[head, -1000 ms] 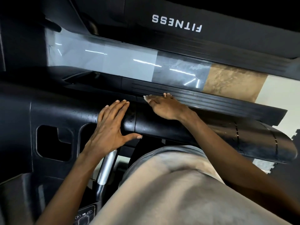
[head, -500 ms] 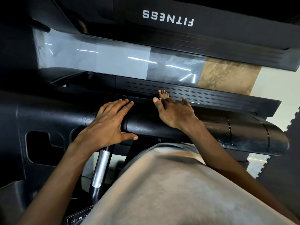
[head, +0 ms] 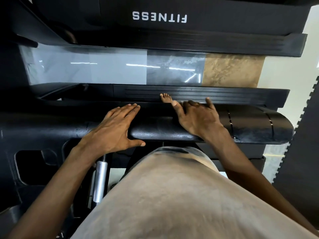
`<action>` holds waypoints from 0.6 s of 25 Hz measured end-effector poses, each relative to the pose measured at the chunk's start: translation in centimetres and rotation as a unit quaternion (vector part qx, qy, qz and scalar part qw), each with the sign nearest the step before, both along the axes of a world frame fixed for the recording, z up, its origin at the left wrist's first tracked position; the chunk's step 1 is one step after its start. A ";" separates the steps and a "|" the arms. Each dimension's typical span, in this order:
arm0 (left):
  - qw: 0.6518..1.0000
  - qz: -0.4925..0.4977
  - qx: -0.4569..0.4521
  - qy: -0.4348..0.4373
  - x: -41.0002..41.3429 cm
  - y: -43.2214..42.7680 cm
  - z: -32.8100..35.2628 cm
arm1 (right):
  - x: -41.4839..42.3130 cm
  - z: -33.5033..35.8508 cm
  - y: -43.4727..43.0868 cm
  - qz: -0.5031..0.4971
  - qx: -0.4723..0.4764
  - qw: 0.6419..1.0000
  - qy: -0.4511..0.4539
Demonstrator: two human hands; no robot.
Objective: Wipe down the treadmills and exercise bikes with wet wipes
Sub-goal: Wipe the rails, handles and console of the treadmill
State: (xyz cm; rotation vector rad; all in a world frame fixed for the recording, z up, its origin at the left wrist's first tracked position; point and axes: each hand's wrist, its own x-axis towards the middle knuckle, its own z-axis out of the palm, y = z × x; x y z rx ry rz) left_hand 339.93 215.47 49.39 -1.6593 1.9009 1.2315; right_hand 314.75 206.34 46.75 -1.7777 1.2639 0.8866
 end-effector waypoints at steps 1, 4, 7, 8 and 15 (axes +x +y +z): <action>1.000 -0.006 0.001 0.003 -0.3 -0.1 -0.1 | 0.6 0.0 0.1 -0.004 0.013 1.000 -0.019; 1.000 -0.021 0.003 0.016 -1.6 -0.5 -0.2 | 1.1 0.6 0.8 -0.004 0.001 1.000 -0.025; 0.999 -0.035 -0.007 0.036 -2.4 -0.8 -0.6 | -1.9 0.6 0.5 -0.020 -0.020 0.998 0.056; 0.998 -0.040 -0.012 0.041 -2.6 -0.8 -0.8 | -2.9 0.8 0.3 -0.029 -0.020 0.996 0.079; 0.996 -0.046 -0.008 0.070 -3.1 -1.1 -1.7 | -0.5 -0.1 -1.7 -0.042 0.086 0.995 0.002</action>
